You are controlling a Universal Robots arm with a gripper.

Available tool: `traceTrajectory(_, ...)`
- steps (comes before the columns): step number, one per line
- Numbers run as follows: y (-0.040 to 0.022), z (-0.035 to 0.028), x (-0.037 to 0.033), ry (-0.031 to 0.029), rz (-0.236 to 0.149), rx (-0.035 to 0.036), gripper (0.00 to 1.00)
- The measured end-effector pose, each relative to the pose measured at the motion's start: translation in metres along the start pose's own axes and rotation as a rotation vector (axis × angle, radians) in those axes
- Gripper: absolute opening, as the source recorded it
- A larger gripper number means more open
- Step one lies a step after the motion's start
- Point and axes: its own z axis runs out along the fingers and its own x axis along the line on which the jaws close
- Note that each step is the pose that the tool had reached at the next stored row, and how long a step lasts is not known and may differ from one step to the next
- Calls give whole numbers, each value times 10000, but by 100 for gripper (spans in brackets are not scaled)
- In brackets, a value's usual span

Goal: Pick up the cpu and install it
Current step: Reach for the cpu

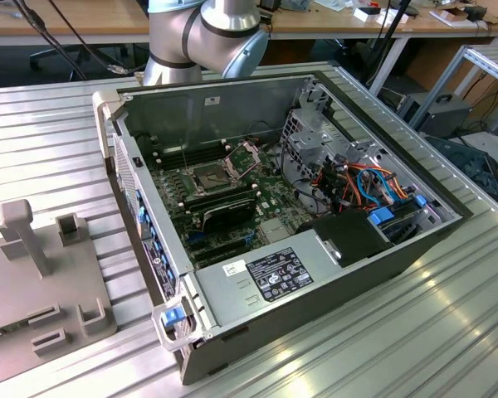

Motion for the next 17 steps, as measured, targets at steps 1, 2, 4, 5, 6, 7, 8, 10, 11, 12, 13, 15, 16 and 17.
traceTrajectory(1,0,3,0,-1,0,-1,11)
traceTrajectory(2,0,7,-1,0,0,0,11)
traceTrajectory(4,-2,23,0,0,0,1,11)
traceTrajectory(5,-4,31,1,-2,0,0,11)
traceTrajectory(6,-7,39,2,0,-1,1,11)
traceTrajectory(7,-10,47,2,0,-1,1,11)
traceTrajectory(8,-18,66,5,0,-1,1,11)
traceTrajectory(10,-33,106,14,2,0,1,11)
traceTrajectory(11,-38,117,18,3,0,2,11)
traceTrajectory(12,-49,136,26,4,-2,2,11)
traceTrajectory(13,-81,196,45,7,-3,2,11)
traceTrajectory(15,-95,221,56,12,-1,2,11)
traceTrajectory(16,-104,236,61,14,-2,2,11)
traceTrajectory(17,-112,248,65,16,-2,1,11)
